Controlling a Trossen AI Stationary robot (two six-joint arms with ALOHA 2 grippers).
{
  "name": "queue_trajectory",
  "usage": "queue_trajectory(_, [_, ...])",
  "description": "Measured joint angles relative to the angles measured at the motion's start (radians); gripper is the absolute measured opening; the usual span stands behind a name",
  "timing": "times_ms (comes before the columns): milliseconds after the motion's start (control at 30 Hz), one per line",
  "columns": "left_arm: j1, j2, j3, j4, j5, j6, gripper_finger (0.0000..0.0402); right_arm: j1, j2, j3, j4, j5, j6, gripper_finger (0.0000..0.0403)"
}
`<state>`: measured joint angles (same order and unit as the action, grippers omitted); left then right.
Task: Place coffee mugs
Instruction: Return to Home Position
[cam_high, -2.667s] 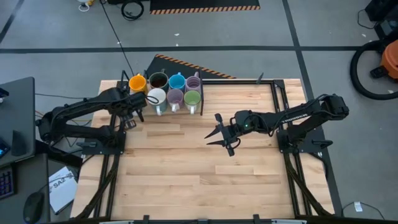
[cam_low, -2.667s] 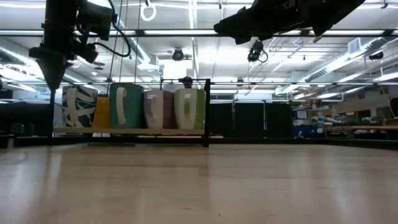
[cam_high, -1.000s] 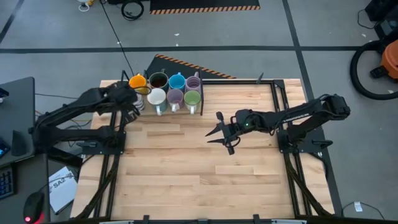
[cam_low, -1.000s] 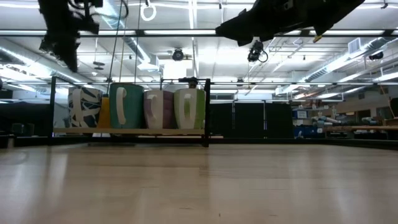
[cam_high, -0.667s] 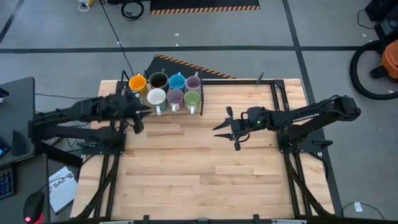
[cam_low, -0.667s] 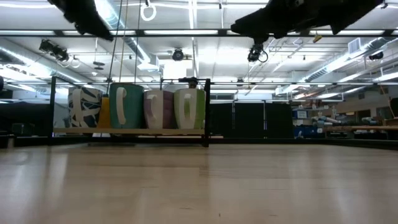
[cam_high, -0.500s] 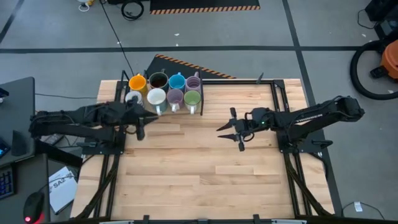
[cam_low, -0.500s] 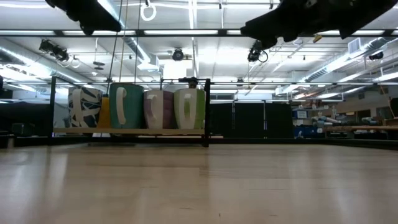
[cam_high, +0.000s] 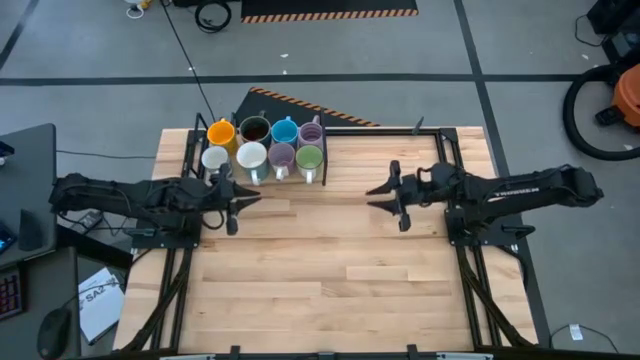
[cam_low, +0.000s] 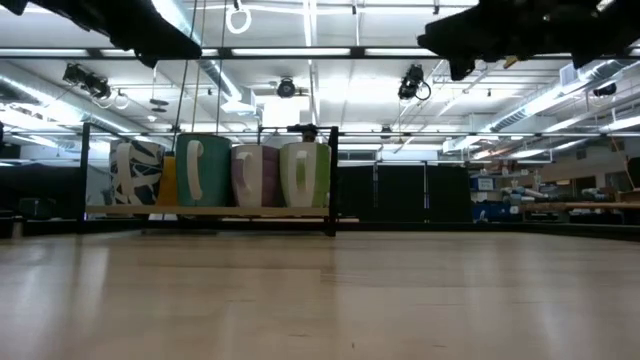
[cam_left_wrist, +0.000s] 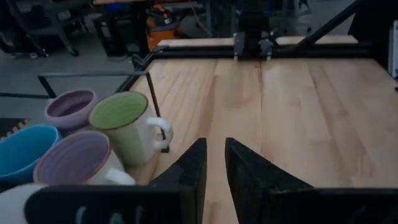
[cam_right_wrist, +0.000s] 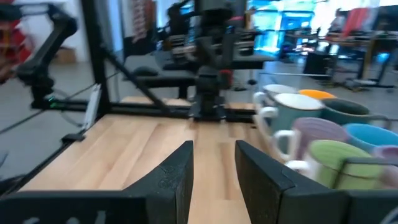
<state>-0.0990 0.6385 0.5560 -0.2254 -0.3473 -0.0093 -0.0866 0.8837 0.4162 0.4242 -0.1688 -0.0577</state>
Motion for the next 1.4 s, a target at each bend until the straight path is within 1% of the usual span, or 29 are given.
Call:
queue_trajectory(67, [0.0,-0.009,-0.014,0.018,-0.014,0.013,0.0064,-0.037,-0.03,-0.017,0.003,0.0,0.023,0.0124])
queue_trajectory(233, [0.0,-0.068,-0.099,0.067,-0.034,0.055,0.0064,-0.12,-0.097,-0.072,0.045,-0.008,0.089,0.0123])
queue_trajectory(433, [-0.008,-0.176,-0.159,0.076,0.009,0.069,0.0064,-0.173,-0.171,-0.137,0.035,-0.016,0.15,0.0123])
queue_trajectory(667, [-0.051,-0.356,-0.215,0.094,0.011,0.058,0.0051,-0.2,-0.306,-0.238,0.045,0.016,0.231,0.0123])
queue_trajectory(833, [-0.086,-0.434,-0.322,0.208,0.041,0.02,0.0039,-0.211,-0.398,-0.296,0.073,0.027,0.3,0.0123])
queue_trajectory(1000, [-0.106,-0.507,-0.413,0.268,0.055,-0.001,0.002,-0.212,-0.49,-0.337,0.107,0.082,0.31,0.0123])
queue_trajectory(1100, [-0.116,-0.557,-0.42,0.272,0.085,-0.006,0.0008,-0.212,-0.544,-0.356,0.098,0.101,0.302,0.0124])
queue_trajectory(1233, [-0.128,-0.64,-0.42,0.256,0.097,-0.012,0.0006,-0.212,-0.607,-0.387,0.097,0.135,0.312,0.0124])
queue_trajectory(1400, [-0.131,-0.636,-0.409,0.233,0.109,-0.014,0.0006,-0.212,-0.71,-0.398,0.046,0.164,0.329,0.0123])
